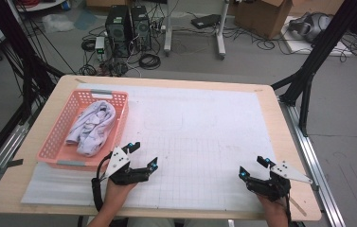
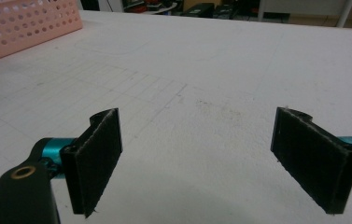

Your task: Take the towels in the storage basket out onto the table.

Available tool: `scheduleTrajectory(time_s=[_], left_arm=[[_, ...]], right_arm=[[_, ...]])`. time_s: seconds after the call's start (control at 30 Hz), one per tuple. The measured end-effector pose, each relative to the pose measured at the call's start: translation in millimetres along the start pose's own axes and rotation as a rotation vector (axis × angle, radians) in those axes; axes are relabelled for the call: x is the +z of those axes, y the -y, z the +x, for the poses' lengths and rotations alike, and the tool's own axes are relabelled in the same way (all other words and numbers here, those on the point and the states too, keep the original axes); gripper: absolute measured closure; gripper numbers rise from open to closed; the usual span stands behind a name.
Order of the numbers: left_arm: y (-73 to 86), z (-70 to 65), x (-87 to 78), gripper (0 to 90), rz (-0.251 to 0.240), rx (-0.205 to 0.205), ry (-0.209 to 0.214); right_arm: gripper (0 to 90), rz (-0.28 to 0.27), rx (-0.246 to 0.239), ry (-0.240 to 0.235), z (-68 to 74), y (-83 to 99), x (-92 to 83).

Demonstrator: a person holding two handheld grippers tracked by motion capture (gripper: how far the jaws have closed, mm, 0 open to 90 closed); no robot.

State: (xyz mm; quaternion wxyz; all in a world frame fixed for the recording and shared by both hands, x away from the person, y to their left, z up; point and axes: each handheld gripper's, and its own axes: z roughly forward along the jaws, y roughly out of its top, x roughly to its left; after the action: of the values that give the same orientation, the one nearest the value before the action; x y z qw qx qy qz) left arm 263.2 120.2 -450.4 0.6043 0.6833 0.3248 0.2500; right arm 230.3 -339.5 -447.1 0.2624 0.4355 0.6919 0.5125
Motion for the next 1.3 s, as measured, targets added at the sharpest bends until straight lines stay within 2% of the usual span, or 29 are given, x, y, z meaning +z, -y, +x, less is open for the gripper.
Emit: scheduleTrajectory(time_s=[0.4,0.77,0.9,0.97,1.13,1.17,1.2,1.23,1.3], left_arm=[[-0.1,0.4,0.2,16.6,-0.001,-0.006,0.0],[-0.9,1.0,0.3,16.3,0.006,-0.014,-0.01],[-7.0,-2.4,-4.0,16.2,-0.016,0.004,-0.01],[-12.1,-4.1,-7.6,16.2,-0.029,0.008,0.004],[-22.5,-4.6,-14.4,15.9,-0.026,-0.014,0.026],[-29.5,-2.7,-18.7,15.9,-0.038,-0.029,0.027],[-29.5,-2.7,-18.7,15.8,-0.038,-0.029,0.027],[-38.0,0.2,-23.9,15.7,-0.04,-0.037,0.029],[-46.4,3.7,-29.3,15.7,-0.045,-0.056,0.056]], right_arm=[[15.0,0.01,0.014,0.002,0.3,-0.3,0.7],[15.0,0.005,-0.003,-0.01,0.3,-0.3,0.4],[15.0,0.015,-0.002,-0.011,0.4,-0.6,0.9],[15.0,0.025,0.004,-0.014,-0.5,-1.2,2.3],[15.0,0.033,0.004,-0.016,-1.1,-1.4,3.0],[15.0,0.037,0.005,-0.019,0.0,-1.5,3.0],[15.0,0.036,-0.004,-0.019,-0.1,-1.5,3.3],[15.0,0.037,-0.006,-0.02,-0.1,-1.5,3.3],[15.0,0.04,-0.004,-0.019,0.2,-1.5,3.3]])
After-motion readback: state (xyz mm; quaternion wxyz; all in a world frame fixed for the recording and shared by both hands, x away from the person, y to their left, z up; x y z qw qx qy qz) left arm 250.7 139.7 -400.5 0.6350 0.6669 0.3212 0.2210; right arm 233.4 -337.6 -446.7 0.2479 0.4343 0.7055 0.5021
